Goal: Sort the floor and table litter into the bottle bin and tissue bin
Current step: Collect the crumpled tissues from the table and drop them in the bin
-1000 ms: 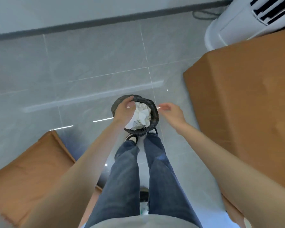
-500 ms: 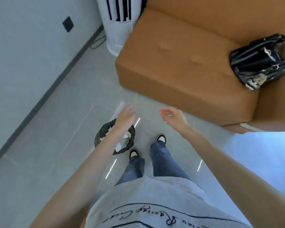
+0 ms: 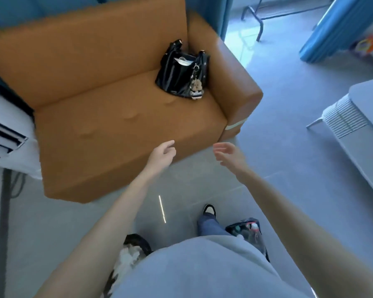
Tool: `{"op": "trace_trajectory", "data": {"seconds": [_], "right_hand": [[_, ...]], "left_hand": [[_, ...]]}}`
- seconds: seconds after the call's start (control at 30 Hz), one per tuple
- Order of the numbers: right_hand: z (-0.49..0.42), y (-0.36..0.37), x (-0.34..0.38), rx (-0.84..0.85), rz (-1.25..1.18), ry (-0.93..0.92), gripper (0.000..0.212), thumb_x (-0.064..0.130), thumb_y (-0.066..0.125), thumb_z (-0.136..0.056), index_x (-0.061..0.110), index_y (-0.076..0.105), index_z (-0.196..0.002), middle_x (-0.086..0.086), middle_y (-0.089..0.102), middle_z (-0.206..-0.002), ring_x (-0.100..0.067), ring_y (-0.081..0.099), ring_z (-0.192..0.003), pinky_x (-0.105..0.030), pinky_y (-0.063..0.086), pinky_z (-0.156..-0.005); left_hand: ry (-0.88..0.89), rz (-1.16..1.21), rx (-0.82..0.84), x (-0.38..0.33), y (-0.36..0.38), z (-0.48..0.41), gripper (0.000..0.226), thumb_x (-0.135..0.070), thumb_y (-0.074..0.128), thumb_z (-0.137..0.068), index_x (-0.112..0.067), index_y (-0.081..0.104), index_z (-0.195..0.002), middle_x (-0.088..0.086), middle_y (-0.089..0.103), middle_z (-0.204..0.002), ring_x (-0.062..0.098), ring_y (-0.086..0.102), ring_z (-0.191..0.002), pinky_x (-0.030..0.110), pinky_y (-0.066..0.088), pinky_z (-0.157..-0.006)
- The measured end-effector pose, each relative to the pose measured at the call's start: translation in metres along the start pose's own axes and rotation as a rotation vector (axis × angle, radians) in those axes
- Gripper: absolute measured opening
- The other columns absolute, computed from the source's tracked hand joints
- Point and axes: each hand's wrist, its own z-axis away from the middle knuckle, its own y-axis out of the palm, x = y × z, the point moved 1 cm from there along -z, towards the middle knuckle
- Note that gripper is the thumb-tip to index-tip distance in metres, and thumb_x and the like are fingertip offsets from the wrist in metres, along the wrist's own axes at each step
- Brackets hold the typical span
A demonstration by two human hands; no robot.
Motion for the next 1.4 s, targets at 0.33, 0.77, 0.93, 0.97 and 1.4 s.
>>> {"op": "trace_trajectory", "data": {"seconds": [0.33,0.77,0.93,0.97,1.4], "right_hand": [[-0.068,-0.180,-0.008,-0.305,-0.141,0.079,0.026,0.012,0.057,-0.085,0.025,0.066,-0.106,0.002,0.068,-0.103,-0.014,0.062,-0.089,-0.031,0.050,-0.082],[-0.089,-0.359,-0.067,-0.836,-0.369,0.260,0.021,0.012,0.057,-0.086,0.025,0.063,-0.102,0.001,0.066,-0.102,-0.014,0.058,-0.087,-0.029,0.047,-0.077],[-0.092,-0.400,-0.079,-0.987,-0.462,0.331,0.023,0.010,0.056,-0.085,0.026,0.063,-0.100,0.002,0.063,-0.101,-0.014,0.057,-0.086,-0.031,0.047,-0.082],[-0.090,-0.409,-0.083,-1.029,-0.484,0.343,0.023,0.010,0.056,-0.085,0.026,0.063,-0.100,0.002,0.063,-0.101,-0.014,0.057,-0.086,-0.032,0.047,-0.082],[-0.026,-0.586,-0.216,-1.353,-0.687,0.477,0.023,0.011,0.055,-0.086,0.029,0.062,-0.099,0.005,0.062,-0.104,-0.015,0.057,-0.089,-0.035,0.051,-0.080]], "left_hand": [[0.186,-0.203,0.289,-0.157,0.166,-0.107,0.039,-0.014,0.044,-0.095,-0.019,0.050,-0.134,0.002,0.057,-0.131,0.018,0.054,-0.117,0.031,0.044,-0.098],[0.375,-0.365,0.768,-0.297,0.390,-0.181,0.036,-0.014,0.049,-0.093,-0.024,0.056,-0.126,0.003,0.059,-0.127,0.014,0.054,-0.095,0.028,0.041,-0.080],[0.450,-0.466,0.920,-0.343,0.459,-0.188,0.038,-0.012,0.048,-0.093,-0.021,0.054,-0.130,0.006,0.059,-0.126,0.014,0.053,-0.093,0.027,0.040,-0.082],[0.465,-0.491,0.949,-0.352,0.476,-0.186,0.038,-0.012,0.048,-0.093,-0.021,0.054,-0.130,0.006,0.059,-0.127,0.016,0.054,-0.094,0.027,0.041,-0.083],[0.567,-0.712,1.243,-0.387,0.752,-0.106,0.038,-0.015,0.045,-0.094,-0.023,0.051,-0.132,-0.002,0.057,-0.111,0.014,0.051,-0.096,0.028,0.042,-0.087]]}}
